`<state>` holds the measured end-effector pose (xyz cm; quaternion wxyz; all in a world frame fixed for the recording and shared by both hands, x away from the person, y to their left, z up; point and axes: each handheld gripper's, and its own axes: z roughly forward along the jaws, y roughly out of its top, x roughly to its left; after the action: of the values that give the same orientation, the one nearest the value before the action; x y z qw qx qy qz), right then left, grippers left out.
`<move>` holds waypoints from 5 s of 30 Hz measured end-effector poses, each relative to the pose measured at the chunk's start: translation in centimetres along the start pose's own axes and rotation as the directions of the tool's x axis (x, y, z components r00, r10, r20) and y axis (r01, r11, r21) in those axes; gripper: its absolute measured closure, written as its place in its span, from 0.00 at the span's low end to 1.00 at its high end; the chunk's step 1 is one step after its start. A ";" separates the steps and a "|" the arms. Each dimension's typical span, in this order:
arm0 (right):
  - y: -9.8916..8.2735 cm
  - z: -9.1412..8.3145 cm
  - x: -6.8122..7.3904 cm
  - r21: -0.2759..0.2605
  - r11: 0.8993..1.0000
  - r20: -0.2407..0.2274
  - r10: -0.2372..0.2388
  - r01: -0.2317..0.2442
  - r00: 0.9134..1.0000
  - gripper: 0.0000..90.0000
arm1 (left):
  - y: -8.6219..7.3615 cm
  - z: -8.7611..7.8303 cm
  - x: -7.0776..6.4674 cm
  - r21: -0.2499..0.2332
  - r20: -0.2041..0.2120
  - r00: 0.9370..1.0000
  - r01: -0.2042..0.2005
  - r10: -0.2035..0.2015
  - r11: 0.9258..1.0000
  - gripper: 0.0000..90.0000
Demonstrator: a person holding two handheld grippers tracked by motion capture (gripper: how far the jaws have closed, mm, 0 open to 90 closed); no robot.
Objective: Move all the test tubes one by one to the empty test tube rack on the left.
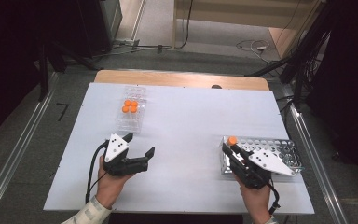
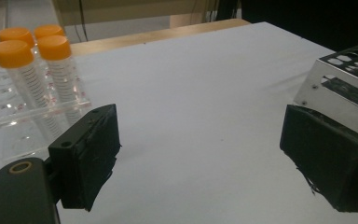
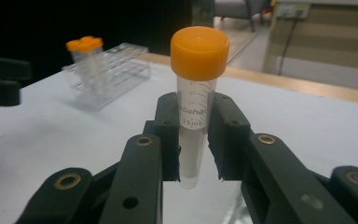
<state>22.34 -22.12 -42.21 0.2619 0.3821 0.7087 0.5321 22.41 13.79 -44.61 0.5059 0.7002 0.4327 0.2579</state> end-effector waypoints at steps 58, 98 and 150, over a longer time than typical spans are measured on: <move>-1.0 3.3 4.8 0.129 0.987 -0.208 -0.068 0.096 0.976 0.20 | 2.7 -0.9 0.8 -0.047 0.110 0.993 -0.031 0.036 0.998 0.78; -3.0 -3.2 -4.2 0.111 0.992 0.067 0.050 -0.057 0.997 0.16 | 6.5 -1.8 10.9 -0.132 -0.182 0.979 0.069 -0.093 0.989 0.78; -3.0 -3.2 -4.2 0.109 0.992 0.071 0.048 -0.056 0.996 0.16 | 3.8 3.0 12.0 -0.041 -0.226 0.972 0.057 -0.065 0.998 0.63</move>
<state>21.42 -27.75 -44.28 0.2503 0.4323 0.7176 0.4852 32.02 22.25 -43.09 0.4726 0.6438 0.5046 0.3279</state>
